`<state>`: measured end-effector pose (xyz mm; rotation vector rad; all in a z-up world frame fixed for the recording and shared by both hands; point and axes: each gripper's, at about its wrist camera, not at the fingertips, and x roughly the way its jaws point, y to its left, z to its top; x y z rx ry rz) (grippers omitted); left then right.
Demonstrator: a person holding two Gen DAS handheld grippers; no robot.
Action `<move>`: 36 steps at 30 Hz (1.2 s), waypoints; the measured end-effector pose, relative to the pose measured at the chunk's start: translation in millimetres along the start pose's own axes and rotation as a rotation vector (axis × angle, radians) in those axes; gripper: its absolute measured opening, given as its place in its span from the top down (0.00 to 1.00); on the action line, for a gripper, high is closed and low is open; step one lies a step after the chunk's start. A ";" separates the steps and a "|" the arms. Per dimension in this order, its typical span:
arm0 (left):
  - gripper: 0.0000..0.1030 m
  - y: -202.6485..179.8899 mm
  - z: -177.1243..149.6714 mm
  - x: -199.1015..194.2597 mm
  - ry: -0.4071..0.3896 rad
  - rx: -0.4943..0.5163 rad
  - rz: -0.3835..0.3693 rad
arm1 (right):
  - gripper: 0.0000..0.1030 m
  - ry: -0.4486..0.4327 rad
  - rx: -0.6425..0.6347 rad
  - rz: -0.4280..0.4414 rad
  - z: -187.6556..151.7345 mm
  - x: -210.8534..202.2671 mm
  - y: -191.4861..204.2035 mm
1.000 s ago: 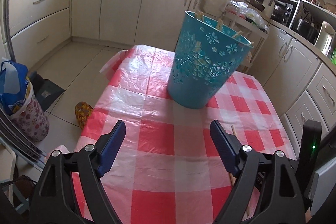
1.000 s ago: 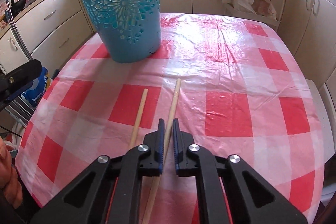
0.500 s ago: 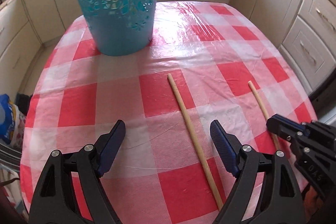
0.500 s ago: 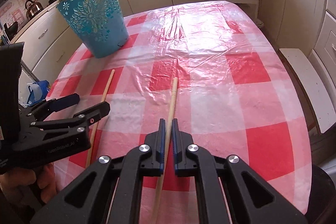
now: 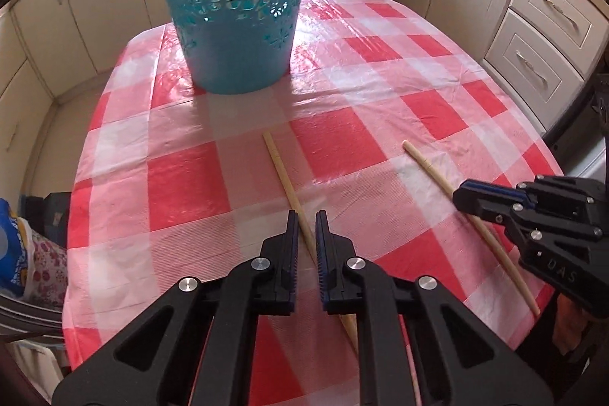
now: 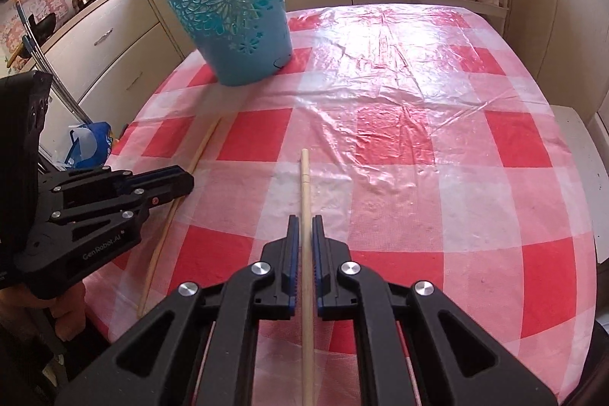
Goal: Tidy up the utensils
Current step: 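Lift both held sticks from the tablecloth toward the teal basket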
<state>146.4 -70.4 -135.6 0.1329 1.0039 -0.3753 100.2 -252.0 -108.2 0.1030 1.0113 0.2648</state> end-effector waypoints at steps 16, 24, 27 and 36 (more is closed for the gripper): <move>0.65 3.4 20.4 14.8 -0.004 -0.068 0.098 | 0.94 0.003 -0.093 -0.073 3.6 7.3 10.4; 0.95 -5.3 12.2 8.2 -0.012 0.000 0.095 | 0.94 0.011 -0.041 -0.045 7.5 4.8 1.1; 0.93 -5.0 13.6 8.7 0.002 0.001 0.102 | 0.94 0.027 -0.060 -0.057 8.8 5.8 4.0; 0.76 -4.4 17.8 13.5 -0.006 -0.009 0.123 | 0.94 0.024 -0.134 -0.100 4.9 8.8 13.9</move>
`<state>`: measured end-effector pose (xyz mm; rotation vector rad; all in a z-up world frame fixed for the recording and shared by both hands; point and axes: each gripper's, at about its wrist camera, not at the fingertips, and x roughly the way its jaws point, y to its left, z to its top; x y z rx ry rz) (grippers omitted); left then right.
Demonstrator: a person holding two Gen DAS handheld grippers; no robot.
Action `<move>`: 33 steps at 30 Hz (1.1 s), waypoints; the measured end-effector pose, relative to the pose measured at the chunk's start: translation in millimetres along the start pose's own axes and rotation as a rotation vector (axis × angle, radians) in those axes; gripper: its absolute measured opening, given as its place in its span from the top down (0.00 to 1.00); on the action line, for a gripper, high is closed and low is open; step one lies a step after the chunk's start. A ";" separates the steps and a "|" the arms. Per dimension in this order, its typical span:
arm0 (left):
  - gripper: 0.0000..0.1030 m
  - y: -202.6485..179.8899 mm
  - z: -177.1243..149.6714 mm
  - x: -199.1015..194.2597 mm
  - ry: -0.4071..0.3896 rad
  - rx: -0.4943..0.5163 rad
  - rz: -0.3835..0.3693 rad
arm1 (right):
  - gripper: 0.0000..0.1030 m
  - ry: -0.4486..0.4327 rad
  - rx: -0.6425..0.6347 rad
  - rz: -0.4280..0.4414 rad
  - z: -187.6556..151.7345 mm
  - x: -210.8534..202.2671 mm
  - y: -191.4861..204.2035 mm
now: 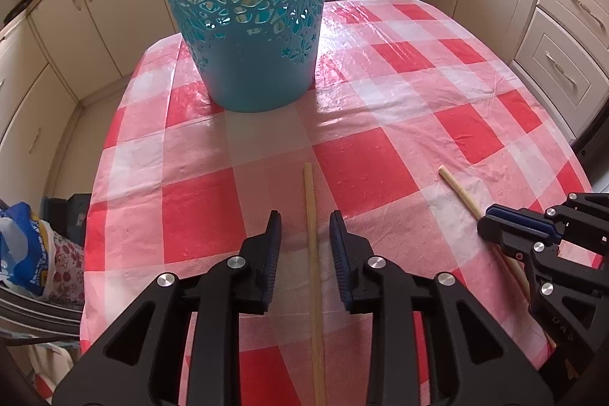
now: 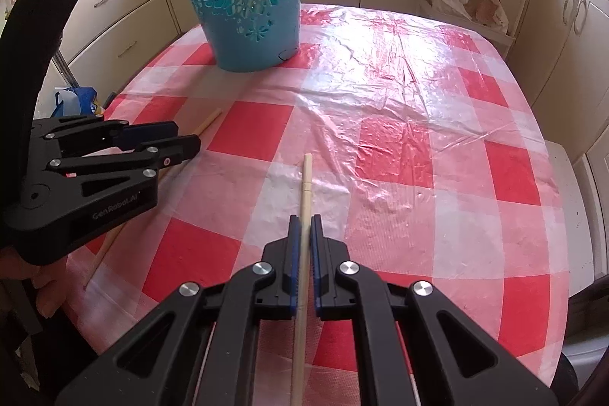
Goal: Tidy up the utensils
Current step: 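Lift both held sticks from the tablecloth toward the teal basket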
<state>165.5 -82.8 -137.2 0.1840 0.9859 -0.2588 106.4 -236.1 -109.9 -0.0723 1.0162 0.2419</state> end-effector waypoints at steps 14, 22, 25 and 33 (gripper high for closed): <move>0.96 -12.9 -7.4 -4.0 -0.057 0.059 -0.001 | 0.94 -0.044 0.026 -0.004 -6.1 -2.8 -1.7; 0.96 -8.9 -12.0 -28.9 -0.107 0.042 0.010 | 0.94 -0.050 0.265 0.214 -12.0 -10.8 -31.8; 0.96 -9.7 -13.4 -41.2 -0.134 0.046 0.021 | 0.94 -0.075 0.312 0.263 -14.6 -19.4 -34.7; 0.96 -9.5 -16.1 -78.8 -0.220 0.032 0.001 | 0.94 -0.166 0.362 0.358 -10.3 -52.5 -32.0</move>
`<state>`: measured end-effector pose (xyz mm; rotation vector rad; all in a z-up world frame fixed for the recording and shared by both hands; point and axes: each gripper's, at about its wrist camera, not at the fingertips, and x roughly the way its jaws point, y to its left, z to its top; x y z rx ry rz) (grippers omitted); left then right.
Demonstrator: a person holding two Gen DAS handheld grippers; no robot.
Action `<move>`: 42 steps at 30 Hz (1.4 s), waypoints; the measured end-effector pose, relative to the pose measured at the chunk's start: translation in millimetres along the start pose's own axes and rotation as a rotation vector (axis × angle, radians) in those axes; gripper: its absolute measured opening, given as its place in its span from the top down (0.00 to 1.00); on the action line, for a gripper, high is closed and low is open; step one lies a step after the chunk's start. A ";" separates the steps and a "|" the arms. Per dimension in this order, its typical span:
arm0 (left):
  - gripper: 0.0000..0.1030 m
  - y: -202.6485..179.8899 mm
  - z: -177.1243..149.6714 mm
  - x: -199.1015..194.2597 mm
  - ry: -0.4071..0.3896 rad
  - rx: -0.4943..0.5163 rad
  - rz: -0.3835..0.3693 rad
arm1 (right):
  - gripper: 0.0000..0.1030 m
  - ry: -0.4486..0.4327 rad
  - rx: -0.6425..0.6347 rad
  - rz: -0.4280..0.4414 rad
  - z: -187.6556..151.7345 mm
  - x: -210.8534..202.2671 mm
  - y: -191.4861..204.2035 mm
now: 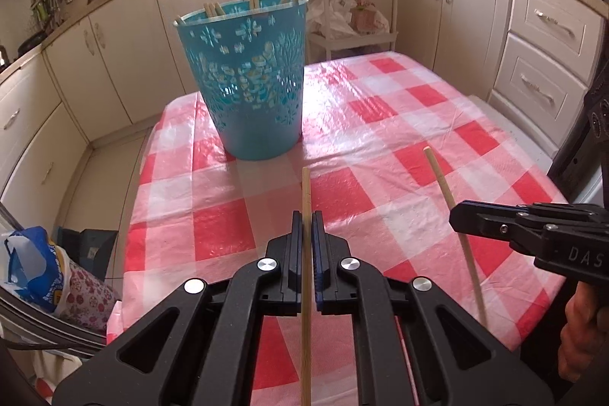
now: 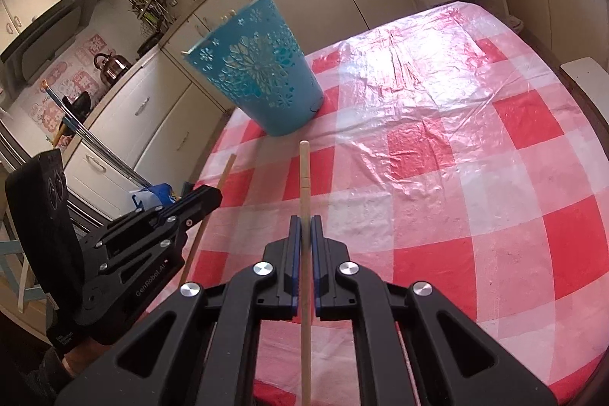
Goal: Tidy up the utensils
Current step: 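Lift both held sticks from the tablecloth toward the teal basket, then hold both sticks above the basket rim and lower them toward it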
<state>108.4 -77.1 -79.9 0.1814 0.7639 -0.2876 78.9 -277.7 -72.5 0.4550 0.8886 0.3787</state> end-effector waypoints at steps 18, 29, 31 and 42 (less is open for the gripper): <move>0.96 76.6 30.4 -82.5 -0.334 -0.253 -0.112 | 0.94 -0.277 -0.111 0.050 46.0 -60.9 51.7; 0.96 88.5 60.5 -96.6 -0.442 -0.282 -0.138 | 0.94 -0.328 -0.149 0.051 70.2 -66.0 60.7; 0.96 89.5 64.4 -96.7 -0.449 -0.286 -0.140 | 0.94 -0.334 -0.152 0.055 73.7 -67.7 62.1; 0.96 103.9 92.1 -105.2 -0.525 -0.326 -0.164 | 0.94 -0.389 -0.174 0.116 108.7 -82.7 80.1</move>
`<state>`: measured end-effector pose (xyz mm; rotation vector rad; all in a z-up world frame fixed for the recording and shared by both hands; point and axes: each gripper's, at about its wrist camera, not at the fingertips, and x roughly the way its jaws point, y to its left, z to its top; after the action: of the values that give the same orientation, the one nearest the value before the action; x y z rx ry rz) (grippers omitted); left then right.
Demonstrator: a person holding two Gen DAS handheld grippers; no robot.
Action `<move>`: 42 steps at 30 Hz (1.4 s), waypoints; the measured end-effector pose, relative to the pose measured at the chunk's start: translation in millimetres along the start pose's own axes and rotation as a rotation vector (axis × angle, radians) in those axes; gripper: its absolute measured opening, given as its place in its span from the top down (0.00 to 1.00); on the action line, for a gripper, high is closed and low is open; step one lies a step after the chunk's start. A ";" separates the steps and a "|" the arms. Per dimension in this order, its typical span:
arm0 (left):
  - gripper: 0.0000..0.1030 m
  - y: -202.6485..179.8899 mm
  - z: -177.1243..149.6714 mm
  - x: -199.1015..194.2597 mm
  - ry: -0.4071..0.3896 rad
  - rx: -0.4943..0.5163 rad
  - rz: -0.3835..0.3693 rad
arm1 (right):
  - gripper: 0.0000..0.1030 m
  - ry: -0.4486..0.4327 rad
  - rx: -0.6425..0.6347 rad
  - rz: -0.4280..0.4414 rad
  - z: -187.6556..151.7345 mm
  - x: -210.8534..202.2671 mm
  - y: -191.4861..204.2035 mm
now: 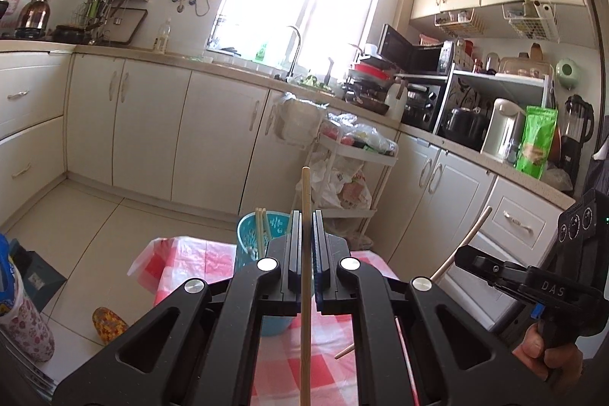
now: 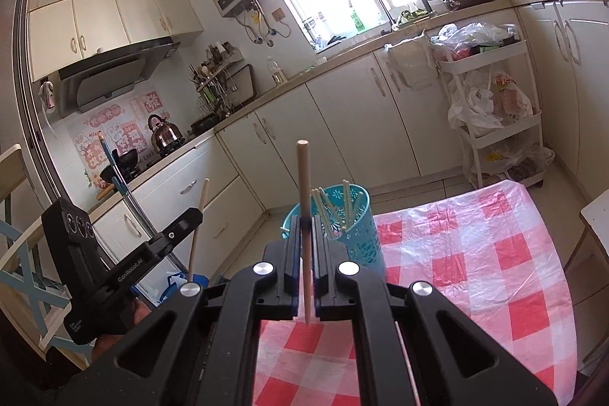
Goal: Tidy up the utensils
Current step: 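Hold both sticks above the basket rim and lower them toward it, then lower the right gripper's stick into the basket while the left gripper lowers its stick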
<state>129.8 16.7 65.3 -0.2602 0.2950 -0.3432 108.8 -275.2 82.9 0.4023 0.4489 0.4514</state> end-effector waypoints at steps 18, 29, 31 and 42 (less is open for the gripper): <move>0.96 -3.5 62.2 40.9 -0.140 -0.059 -0.046 | 0.94 -0.095 -0.063 0.034 64.3 38.3 20.8; 0.96 4.7 75.6 91.2 -0.187 -0.108 -0.034 | 0.94 -0.085 -0.102 -0.008 77.4 85.1 13.6; 0.96 7.6 75.4 99.6 -0.193 -0.119 -0.029 | 0.94 -0.075 -0.100 -0.013 76.7 95.1 9.5; 0.96 27.5 56.1 147.1 -0.190 -0.196 0.005 | 0.94 -0.042 -0.083 -0.019 68.0 124.0 -9.0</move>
<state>288.4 -0.8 73.9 -0.4817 0.1416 -0.2823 245.4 -239.4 95.2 0.3264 0.3919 0.4413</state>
